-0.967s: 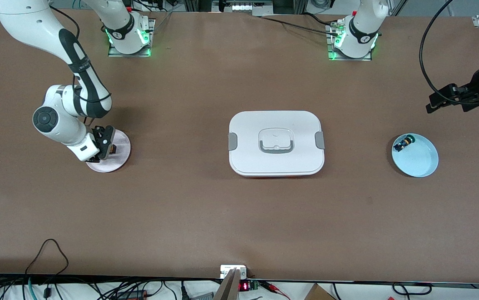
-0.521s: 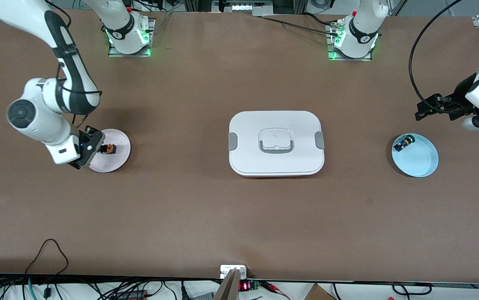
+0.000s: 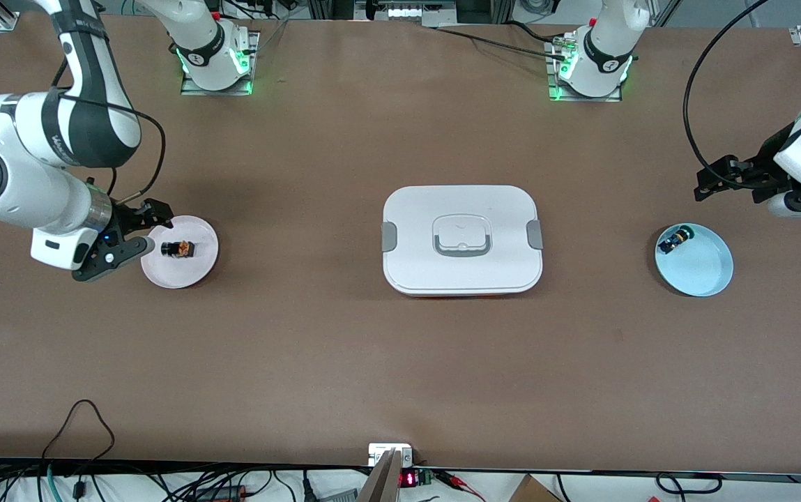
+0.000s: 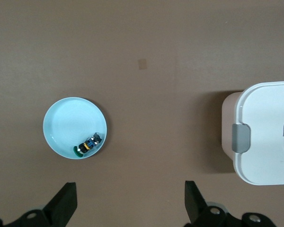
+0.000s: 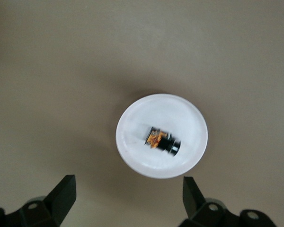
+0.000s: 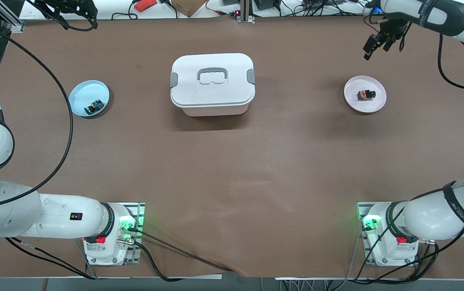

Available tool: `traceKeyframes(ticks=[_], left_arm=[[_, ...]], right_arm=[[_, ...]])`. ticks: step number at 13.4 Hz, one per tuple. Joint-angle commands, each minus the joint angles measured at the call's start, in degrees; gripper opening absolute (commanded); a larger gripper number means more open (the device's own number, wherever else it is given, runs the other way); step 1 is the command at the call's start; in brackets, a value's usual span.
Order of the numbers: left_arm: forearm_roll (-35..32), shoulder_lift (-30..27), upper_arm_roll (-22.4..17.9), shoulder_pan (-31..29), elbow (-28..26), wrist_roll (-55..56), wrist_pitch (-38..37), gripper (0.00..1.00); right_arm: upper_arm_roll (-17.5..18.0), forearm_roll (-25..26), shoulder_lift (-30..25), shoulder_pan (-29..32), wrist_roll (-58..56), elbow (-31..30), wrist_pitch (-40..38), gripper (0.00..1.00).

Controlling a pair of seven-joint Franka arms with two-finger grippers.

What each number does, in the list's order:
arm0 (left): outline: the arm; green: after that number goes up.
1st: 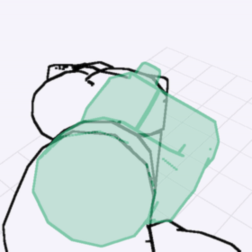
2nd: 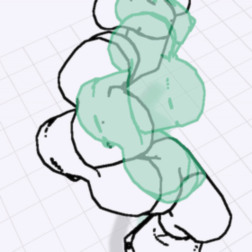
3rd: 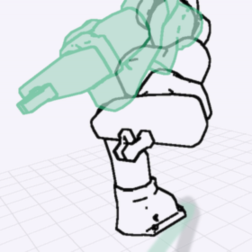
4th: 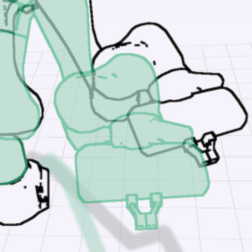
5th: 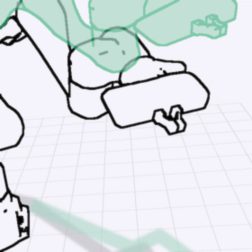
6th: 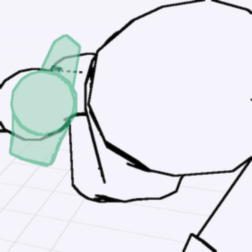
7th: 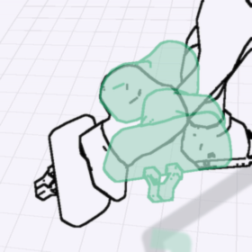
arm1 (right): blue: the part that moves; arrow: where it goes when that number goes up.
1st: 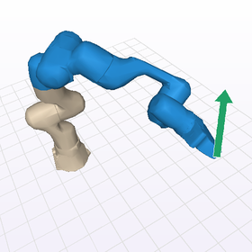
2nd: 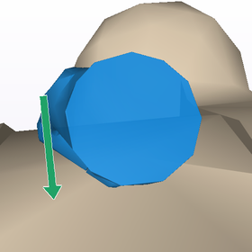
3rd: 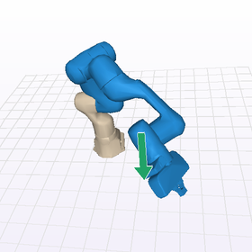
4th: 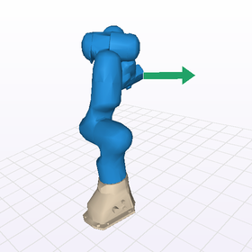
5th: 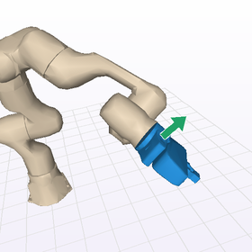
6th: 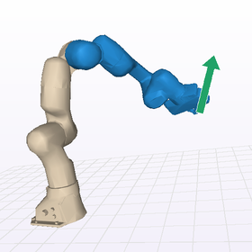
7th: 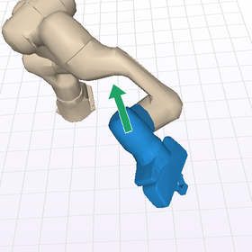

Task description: Transfer orange switch to right arm and place

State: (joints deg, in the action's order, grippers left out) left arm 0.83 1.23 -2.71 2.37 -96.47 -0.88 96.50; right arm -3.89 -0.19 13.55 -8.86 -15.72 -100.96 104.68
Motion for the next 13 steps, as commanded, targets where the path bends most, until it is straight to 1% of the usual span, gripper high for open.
traceKeyframes(ticks=[1,3,4,6,7,8,10,13], left_arm=[[-1.80,-0.79,0.08,0.09,-0.65,-1.31,-1.12,1.00],[-1.89,-0.88,0.25,0.18,-0.38,-1.23,-2.45,1.00],[-1.89,-0.88,0.43,0.26,-0.29,-1.14,-2.72,1.00],[-2.76,-0.88,0.69,0.35,-0.29,-1.14,-3.33,1.00],[-3.11,-0.79,0.69,0.35,-0.12,-1.14,-3.33,1.00],[-3.12,-0.79,0.69,0.35,0.32,-1.14,-3.33,1.00],[-3.12,-0.70,0.60,0.35,0.32,-1.14,-3.33,1.00],[-3.12,-0.70,0.69,0.35,0.41,-1.14,-3.33,1.00]], right_arm=[[-0.15,-0.78,-1.76,-0.90,9.55,5.22,-8.32,1.00],[-0.15,-0.43,-2.03,-0.99,10.10,11.63,-15.27,1.00],[-0.24,0.27,-2.12,-1.07,10.01,14.36,-16.78,1.00],[-0.94,0.28,-3.43,-0.29,10.70,17.80,-15.57,1.00],[-2.07,-0.25,-4.40,0.07,10.97,18.07,-16.17,1.00],[-2.69,-1.12,-5.36,0.16,13.58,18.08,-17.13,1.00],[-2.96,-0.69,-5.72,0.68,17.99,18.08,-20.91,1.00],[-3.23,-0.34,-6.95,1.48,18.27,16.85,-20.14,1.00]])
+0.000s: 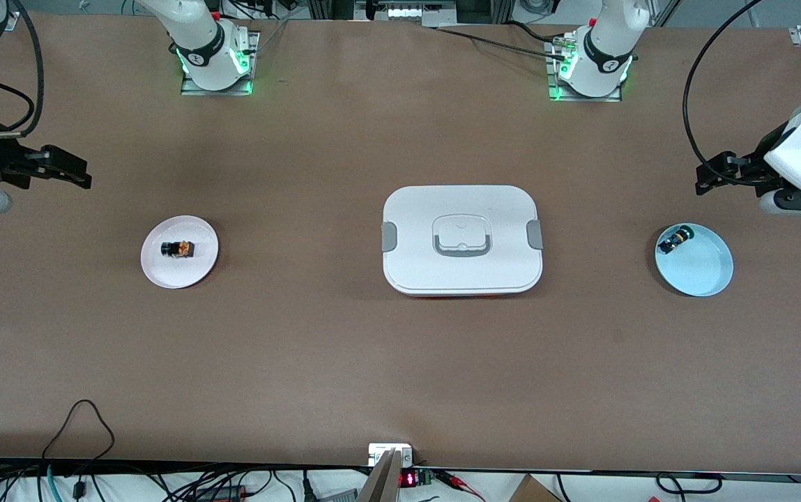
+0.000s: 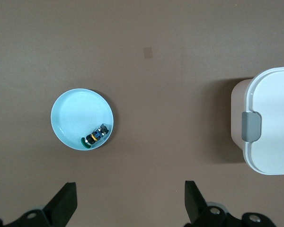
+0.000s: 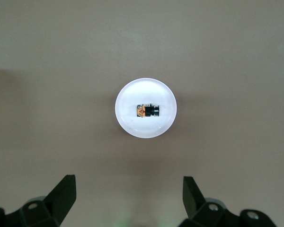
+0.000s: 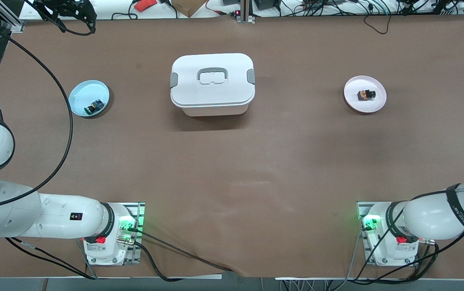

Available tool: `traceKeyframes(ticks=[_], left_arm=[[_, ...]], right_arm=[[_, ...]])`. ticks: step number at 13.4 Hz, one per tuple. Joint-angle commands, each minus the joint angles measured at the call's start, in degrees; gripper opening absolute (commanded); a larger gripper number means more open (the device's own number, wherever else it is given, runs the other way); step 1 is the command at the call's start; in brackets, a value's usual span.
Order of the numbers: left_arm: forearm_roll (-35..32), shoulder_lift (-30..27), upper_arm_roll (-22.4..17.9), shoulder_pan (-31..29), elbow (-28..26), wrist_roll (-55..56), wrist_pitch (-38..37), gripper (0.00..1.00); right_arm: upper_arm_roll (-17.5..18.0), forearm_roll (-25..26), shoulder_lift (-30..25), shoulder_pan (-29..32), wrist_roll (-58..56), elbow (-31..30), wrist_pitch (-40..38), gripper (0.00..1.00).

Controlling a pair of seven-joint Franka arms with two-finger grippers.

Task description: Transfer orange switch to right arm and place

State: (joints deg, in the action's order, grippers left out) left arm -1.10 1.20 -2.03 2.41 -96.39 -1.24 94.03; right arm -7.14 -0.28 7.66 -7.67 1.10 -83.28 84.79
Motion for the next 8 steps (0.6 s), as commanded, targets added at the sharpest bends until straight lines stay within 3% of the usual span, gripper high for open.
traceKeyframes(ticks=[1,3,8], left_arm=[[-1.19,-0.67,0.01,0.32,0.33,-0.78,-0.87,1.00],[-1.19,-0.67,0.01,0.40,0.33,-0.78,-0.87,1.00],[-1.19,-0.59,0.01,0.58,0.33,-0.78,-0.87,1.00]], right_arm=[[0.02,-0.08,-2.12,0.29,1.36,-2.48,1.15,1.00],[0.02,-0.07,-5.10,0.38,0.48,-7.74,5.19,1.00],[0.02,-0.07,-6.08,0.29,0.66,-7.95,3.27,1.00]])
